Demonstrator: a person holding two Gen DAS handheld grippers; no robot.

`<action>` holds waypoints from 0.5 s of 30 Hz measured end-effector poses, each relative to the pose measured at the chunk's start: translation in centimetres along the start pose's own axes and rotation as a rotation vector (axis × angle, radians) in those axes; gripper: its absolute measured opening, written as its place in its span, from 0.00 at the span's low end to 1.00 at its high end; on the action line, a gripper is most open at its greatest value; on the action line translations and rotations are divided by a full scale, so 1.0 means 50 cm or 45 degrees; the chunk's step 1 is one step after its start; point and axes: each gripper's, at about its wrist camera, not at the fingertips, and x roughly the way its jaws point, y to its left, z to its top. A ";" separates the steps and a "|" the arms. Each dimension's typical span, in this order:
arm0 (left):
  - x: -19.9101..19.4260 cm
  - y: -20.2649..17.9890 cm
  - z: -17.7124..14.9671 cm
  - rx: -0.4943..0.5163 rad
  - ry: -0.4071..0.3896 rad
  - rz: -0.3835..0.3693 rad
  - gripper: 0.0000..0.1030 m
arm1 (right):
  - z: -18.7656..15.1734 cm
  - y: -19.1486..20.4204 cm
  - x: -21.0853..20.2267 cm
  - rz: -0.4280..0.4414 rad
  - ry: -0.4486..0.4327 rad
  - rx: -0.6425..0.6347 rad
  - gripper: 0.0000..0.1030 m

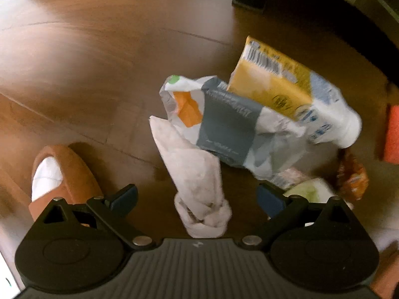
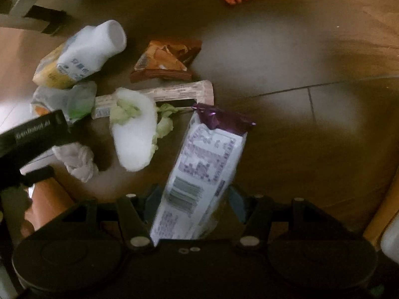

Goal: Collect trash
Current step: 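Grasp white paper wrapper with left gripper while right gripper grasps purple snack wrapper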

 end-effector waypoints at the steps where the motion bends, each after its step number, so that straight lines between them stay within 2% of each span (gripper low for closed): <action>1: 0.007 0.003 0.000 0.001 0.008 0.002 0.98 | 0.003 0.002 0.006 -0.010 0.005 -0.002 0.57; 6: 0.031 0.006 -0.006 -0.019 0.028 0.003 0.97 | 0.008 0.006 0.027 -0.009 0.038 -0.013 0.57; 10: 0.050 0.007 -0.012 -0.041 0.059 -0.017 0.83 | 0.012 0.007 0.033 -0.015 0.042 -0.041 0.56; 13: 0.051 0.015 -0.016 -0.084 0.050 -0.046 0.82 | 0.010 0.006 0.034 -0.032 0.029 -0.049 0.54; 15: 0.050 0.020 -0.017 -0.099 0.037 -0.071 0.75 | 0.009 0.007 0.032 -0.043 0.028 -0.067 0.49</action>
